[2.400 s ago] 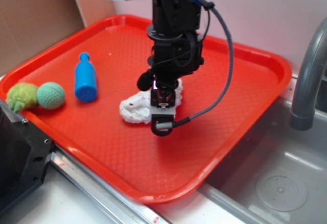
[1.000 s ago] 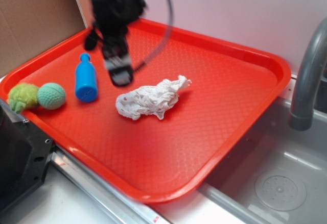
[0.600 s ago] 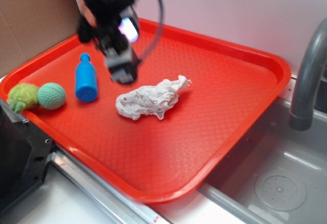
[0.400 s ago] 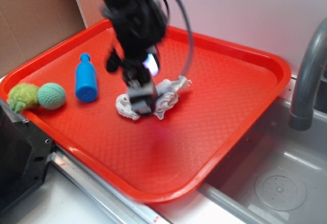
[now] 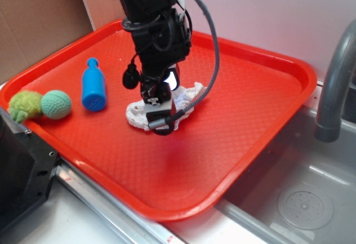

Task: Grab the white paper.

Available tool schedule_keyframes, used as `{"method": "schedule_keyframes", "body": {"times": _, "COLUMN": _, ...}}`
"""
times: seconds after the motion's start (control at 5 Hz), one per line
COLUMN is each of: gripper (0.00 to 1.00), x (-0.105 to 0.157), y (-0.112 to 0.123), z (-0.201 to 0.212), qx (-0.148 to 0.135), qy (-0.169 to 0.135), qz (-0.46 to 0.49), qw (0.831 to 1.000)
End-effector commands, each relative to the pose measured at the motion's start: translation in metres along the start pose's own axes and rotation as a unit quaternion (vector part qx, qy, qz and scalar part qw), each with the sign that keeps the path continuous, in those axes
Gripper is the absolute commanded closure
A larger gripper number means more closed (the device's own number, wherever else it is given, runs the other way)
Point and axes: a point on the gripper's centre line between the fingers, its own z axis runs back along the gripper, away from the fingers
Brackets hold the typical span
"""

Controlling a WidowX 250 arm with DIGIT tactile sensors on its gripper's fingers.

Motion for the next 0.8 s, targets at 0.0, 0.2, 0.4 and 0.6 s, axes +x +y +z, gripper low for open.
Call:
{"method": "schedule_keyframes", "body": {"times": 0.0, "gripper": 0.00, "x": 0.002, "y": -0.004, "z": 0.006, "qx": 0.010, "qy": -0.022, "qz": -0.008, "qw": 1.000}}
{"method": "schedule_keyframes", "body": {"times": 0.2, "gripper": 0.00, "x": 0.005, "y": 0.002, "z": -0.013, "qx": 0.002, "qy": 0.001, "qz": -0.016, "qw": 1.000}}
{"method": "schedule_keyframes", "body": {"times": 0.4, "gripper": 0.00, "x": 0.000, "y": 0.007, "z": -0.032, "qx": -0.010, "qy": 0.025, "qz": -0.009, "qw": 1.000}}
{"method": "schedule_keyframes", "body": {"times": 0.6, "gripper": 0.00, "x": -0.002, "y": 0.013, "z": -0.042, "qx": -0.009, "qy": 0.041, "qz": -0.003, "qw": 0.999}}
